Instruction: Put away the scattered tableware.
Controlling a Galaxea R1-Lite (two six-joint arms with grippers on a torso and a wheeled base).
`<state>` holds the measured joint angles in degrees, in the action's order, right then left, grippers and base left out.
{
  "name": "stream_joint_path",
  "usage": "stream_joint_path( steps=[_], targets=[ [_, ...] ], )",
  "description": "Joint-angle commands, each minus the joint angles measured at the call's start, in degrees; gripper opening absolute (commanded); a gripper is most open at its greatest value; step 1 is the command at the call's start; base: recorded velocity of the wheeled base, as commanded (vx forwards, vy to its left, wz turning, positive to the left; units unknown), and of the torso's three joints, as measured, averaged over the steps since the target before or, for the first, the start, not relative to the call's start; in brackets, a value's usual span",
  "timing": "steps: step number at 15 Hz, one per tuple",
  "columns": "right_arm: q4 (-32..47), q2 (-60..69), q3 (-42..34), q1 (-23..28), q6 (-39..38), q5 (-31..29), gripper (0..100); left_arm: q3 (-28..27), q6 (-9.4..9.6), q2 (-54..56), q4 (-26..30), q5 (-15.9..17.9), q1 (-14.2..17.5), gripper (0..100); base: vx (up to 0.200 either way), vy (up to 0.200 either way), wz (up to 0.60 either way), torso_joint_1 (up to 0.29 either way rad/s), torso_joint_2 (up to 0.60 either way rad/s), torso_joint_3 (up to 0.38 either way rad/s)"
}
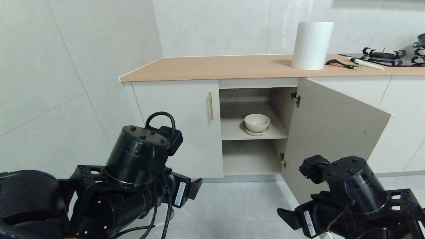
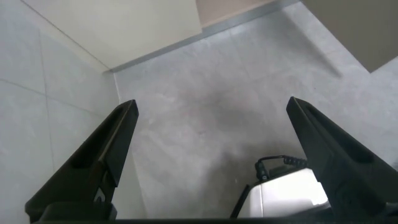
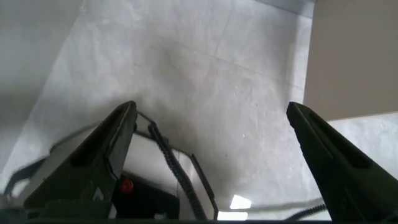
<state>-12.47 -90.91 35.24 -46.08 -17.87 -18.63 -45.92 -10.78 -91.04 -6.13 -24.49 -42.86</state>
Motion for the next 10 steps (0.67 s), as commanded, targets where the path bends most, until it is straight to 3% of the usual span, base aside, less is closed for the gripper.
stream_joint_path(
  steps=[1, 5, 10],
  targets=[
    [-0.1, 1.7, -1.1, 0.0, -0.1, -0.1, 100, 0.0, -0.03, 0.0, 0.0, 0.0, 0.1, 100, 0.000, -0.200, 0.00, 0.002, 0.01, -0.002],
    [-0.1, 2.8, -2.2, 0.6, -0.1, -0.1, 100, 0.0, 0.05, -0.5, 0.0, -0.2, 0.1, 100, 0.000, -0.200, 0.00, 0.002, 0.00, 0.004],
    [0.2, 5.5, -3.0, 8.6, 2.6, 0.1, 100, 0.0, 0.05, -0.5, 0.0, -0.2, 0.1, 100, 0.000, -0.200, 0.00, 0.000, 0.00, 0.002]
  ],
)
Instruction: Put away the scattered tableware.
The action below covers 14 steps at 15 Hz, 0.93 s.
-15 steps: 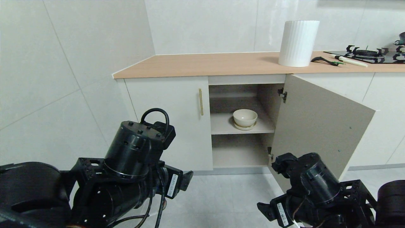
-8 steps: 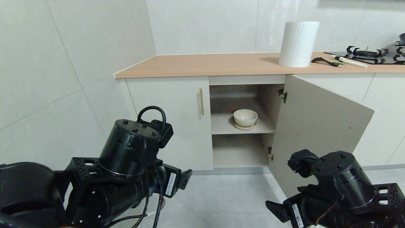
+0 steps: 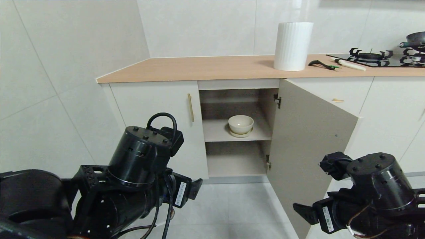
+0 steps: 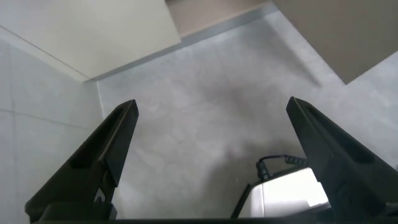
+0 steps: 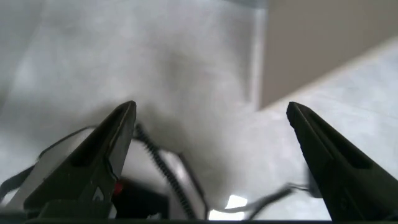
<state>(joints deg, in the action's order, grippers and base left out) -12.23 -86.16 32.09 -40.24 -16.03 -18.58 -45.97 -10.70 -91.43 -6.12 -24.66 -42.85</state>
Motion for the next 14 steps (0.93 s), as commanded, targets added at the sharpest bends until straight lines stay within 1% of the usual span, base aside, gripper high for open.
stream_joint_path(
  steps=[1, 2, 4, 5, 6, 7, 9, 10, 11, 12, 13, 14],
  targets=[
    [-0.2, 1.3, 0.2, 4.8, 2.4, 0.1, 100, 0.0, -0.02, -0.2, 0.0, -0.1, 0.0, 100, 0.000, -0.200, 0.00, 0.002, 0.01, -0.002],
    [-0.2, 1.5, 0.3, 5.8, 2.8, 0.4, 100, 0.0, -0.02, -0.2, 0.0, 0.0, 0.0, 100, 0.000, -0.200, 0.00, 0.007, 0.00, 0.002],
    [-0.1, 2.1, 0.3, 11.3, 6.2, 1.8, 100, 0.0, -0.02, -0.3, 0.0, -0.1, 0.0, 100, 0.000, -0.200, 0.00, 0.007, 0.00, 0.002],
    [-0.1, 2.1, 0.3, 11.5, 6.4, 1.8, 100, 0.0, -0.02, -0.3, 0.0, -0.1, 0.0, 100, 0.000, 0.000, 0.00, 0.000, 0.00, 0.000],
    [0.0, 1.5, 1.2, 17.3, 9.7, 1.6, 100, 0.0, -0.11, -0.1, -0.1, 0.0, 0.0, 100, 0.000, 0.000, 0.00, 0.000, 0.00, 0.000],
    [0.0, 0.8, 2.1, 21.5, 11.4, 1.6, 100, 0.0, -0.11, 0.0, -0.1, 0.0, 0.0, 100, 0.000, 0.000, 0.00, 0.000, 0.00, 0.000],
    [-0.3, -1.9, 4.5, 29.7, 14.8, 1.4, 100, 0.0, -0.11, 0.1, -0.2, 0.0, 0.0, 100, 0.000, 0.000, 0.00, 0.000, 0.00, 0.000],
    [-0.4, -3.1, 5.7, 32.6, 15.6, 1.4, 100, -0.1, -0.11, 0.2, -0.2, 0.0, 0.0, 100, 0.000, 0.000, 0.00, 0.000, 0.00, 0.000],
    [-0.5, -4.5, 6.7, 34.0, 15.7, 1.3, 100, -0.1, -0.11, 0.3, -0.2, 0.0, 0.0, 100, 0.000, 0.000, 0.00, 0.000, 0.00, 0.000],
    [-1.7, -8.8, 9.2, 36.2, 15.5, 1.0, 100, -0.2, -0.11, 0.5, -0.2, 0.0, 0.1, 100, 0.000, 0.000, 0.00, 0.000, 0.00, 0.000],
    [-4.0, -11.8, 10.8, 37.3, 15.2, 0.6, 100, -0.3, -0.02, 0.9, -0.2, 0.0, 0.6, 100, 0.000, 0.000, 0.00, 0.000, 0.00, 0.000],
    [-8.0, -14.9, 11.6, 37.3, 14.7, 0.6, 100, -0.3, -0.02, 1.6, -0.3, 0.0, 1.3, 100, 0.000, 0.000, 0.00, 0.000, 0.00, 0.000]
  ],
)
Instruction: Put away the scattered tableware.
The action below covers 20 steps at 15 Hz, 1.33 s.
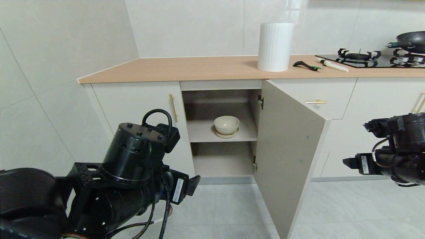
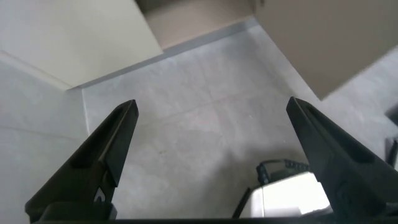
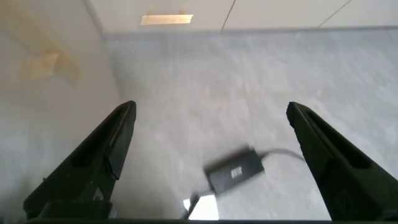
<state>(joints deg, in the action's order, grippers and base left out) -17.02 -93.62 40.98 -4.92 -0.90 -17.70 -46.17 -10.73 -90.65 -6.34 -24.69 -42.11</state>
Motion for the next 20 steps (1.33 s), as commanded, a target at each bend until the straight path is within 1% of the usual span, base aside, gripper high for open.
stream_joint_path(
  steps=[1, 2, 3, 5, 6, 8, 9, 10, 12, 13, 14, 15, 16, 18, 19, 20],
  targets=[
    [-6.4, -10.0, 3.0, 1.9, -1.1, 0.1, 100, -0.2, 0.01, 1.5, -0.1, 0.0, 1.1, 100, 0.000, 0.000, 0.00, 0.000, 0.00, 0.000],
    [-9.9, -12.8, 3.7, 0.8, -1.1, 0.2, 100, -0.3, 0.09, 2.1, -0.1, 0.1, 1.9, 100, 0.000, 0.000, 0.00, 0.000, 0.00, 0.000],
    [-11.5, -14.0, 4.1, -0.6, -1.1, 0.3, 100, -0.4, 0.01, 2.3, -0.1, 0.1, 2.5, 100, 0.000, 0.000, 0.00, 0.000, 0.00, 0.000],
    [-11.8, -14.6, 5.8, -3.2, -1.4, 2.3, 100, -0.4, 0.01, 2.4, -0.1, 0.1, 3.6, 100, 0.000, 0.000, 0.00, 0.000, 0.00, 0.000],
    [-11.5, -14.6, 7.6, -4.0, -1.8, 4.6, 100, -0.4, -0.08, 2.4, -0.1, 0.2, 3.8, 100, 0.000, 0.000, 0.00, 0.000, 0.00, 0.000],
    [-11.5, -14.7, 8.1, -6.2, -2.0, 6.3, 100, -0.3, -0.08, 2.3, -0.1, 0.3, 4.0, 100, 0.000, 0.000, 0.00, 0.000, 0.00, 0.000],
    [-11.5, -14.7, 8.1, -8.1, -2.3, 7.5, 100, -0.5, -0.08, 2.1, -0.1, 0.3, 4.5, 100, 0.000, 0.000, 0.00, 0.000, 0.00, 0.000],
    [-11.5, -14.5, 8.2, -10.5, -2.5, 7.4, 100, -1.2, -0.08, 2.1, -0.1, 0.3, 4.7, 100, 0.000, 0.000, 0.00, 0.000, 0.00, 0.000],
    [-11.5, -14.4, 8.8, -15.4, -2.6, 7.4, 100, -1.9, -0.96, 2.1, -0.1, 0.3, 4.7, 100, 0.000, 0.000, 0.00, 0.000, 0.00, 0.000],
    [-11.5, -16.0, 10.3, -17.8, -2.7, 7.5, 100, -2.1, -1.58, 2.1, -0.1, 0.2, 4.9, 100, 0.000, 0.000, 0.00, 0.000, 0.00, 0.000],
    [-11.7, -18.3, 11.8, -19.3, -2.8, 7.5, 100, -2.0, -1.49, 2.3, 0.0, 0.2, 6.0, 100, 0.000, 0.000, 0.00, 0.000, 0.00, 0.000],
    [-11.7, -20.2, 13.9, -21.4, -3.0, 7.7, 100, -2.1, -1.31, 2.7, 0.0, 0.2, 8.3, 100, 0.000, 0.000, 0.00, 0.000, 0.00, 0.000],
    [-11.8, -21.8, 15.3, -22.5, -3.3, 7.7, 100, -2.3, -1.23, 3.4, 0.0, 0.2, 9.6, 100, 0.000, 0.000, 0.00, 0.000, 0.00, 0.000],
    [-11.7, -27.0, 21.9, -23.7, -3.7, 7.7, 100, -2.5, -0.70, 5.9, 0.6, 0.1, 10.1, 100, 0.000, 0.000, 0.00, 0.000, 0.00, 0.000],
    [-11.7, -30.4, 26.1, -24.3, -5.2, 7.7, 100, -2.3, -0.17, 6.9, 0.7, 0.1, 10.1, 100, 0.000, 0.000, 0.00, 0.000, 0.00, 0.000],
    [-11.8, -32.2, 28.5, -25.2, -6.4, 7.6, 100, -2.3, 0.44, 7.0, 1.1, 0.1, 10.1, 100, 0.000, 0.000, 0.00, 0.000, 0.00, 0.000]
  ],
)
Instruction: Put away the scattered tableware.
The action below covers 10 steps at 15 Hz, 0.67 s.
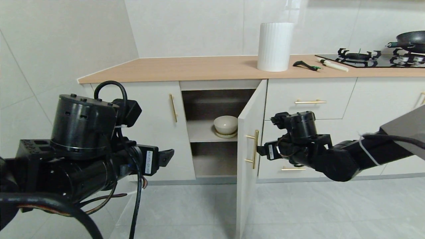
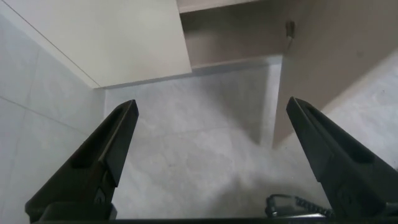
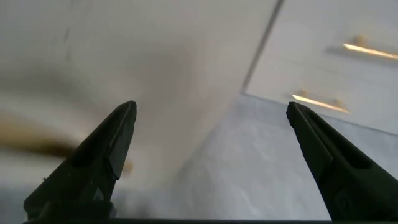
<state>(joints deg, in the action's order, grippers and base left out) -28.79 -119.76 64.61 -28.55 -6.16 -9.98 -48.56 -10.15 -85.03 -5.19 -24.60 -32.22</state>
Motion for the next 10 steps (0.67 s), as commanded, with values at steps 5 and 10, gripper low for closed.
stream_joint_path(
  steps=[5, 10],
  targets=[
    [0.0, -14.2, 15.7, -1.9, -6.5, -1.4, 100, 1.4, 1.54, 0.9, 0.3, 0.0, 0.1, 100, 0.000, 0.000, 0.00, 0.000, 0.00, 0.000],
    [0.0, -14.4, 16.9, -2.0, -11.0, -1.3, 100, 1.4, 2.24, 1.9, 0.1, -0.2, -0.1, 100, 0.080, 0.000, 0.00, 0.000, 0.00, 0.001]
  ],
)
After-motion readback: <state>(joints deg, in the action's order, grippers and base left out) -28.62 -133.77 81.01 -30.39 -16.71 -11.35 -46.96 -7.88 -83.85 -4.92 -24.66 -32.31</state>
